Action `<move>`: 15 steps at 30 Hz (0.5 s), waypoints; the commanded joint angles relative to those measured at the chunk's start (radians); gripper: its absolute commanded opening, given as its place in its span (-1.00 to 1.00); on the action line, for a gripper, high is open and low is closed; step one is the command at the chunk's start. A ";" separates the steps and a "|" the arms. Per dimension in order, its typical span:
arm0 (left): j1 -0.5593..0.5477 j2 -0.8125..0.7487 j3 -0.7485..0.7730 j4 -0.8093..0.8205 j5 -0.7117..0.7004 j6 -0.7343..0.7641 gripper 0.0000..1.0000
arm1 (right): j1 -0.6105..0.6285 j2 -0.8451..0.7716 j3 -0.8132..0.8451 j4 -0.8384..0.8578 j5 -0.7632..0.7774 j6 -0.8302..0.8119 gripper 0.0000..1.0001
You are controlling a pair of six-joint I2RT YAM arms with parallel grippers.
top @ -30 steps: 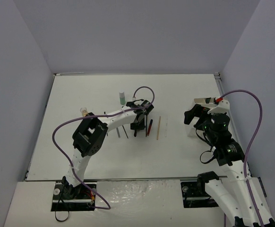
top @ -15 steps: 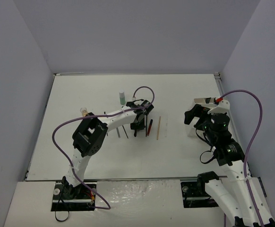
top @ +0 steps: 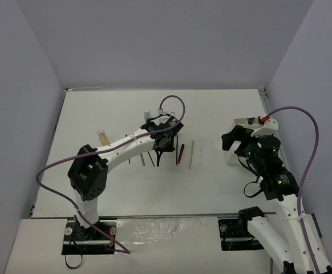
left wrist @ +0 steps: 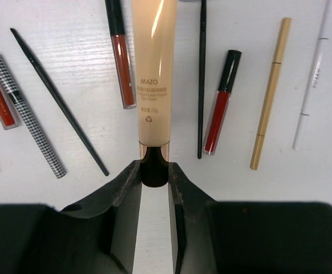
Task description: Organize the makeup
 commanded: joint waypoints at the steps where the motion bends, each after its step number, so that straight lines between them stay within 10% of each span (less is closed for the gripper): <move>1: -0.056 -0.146 -0.068 0.123 -0.073 0.171 -1.00 | -0.005 0.022 0.088 0.044 -0.096 -0.002 0.99; 15: -0.241 -0.437 -0.344 0.643 -0.036 0.545 -1.00 | -0.004 0.167 0.216 0.045 -0.428 0.040 0.89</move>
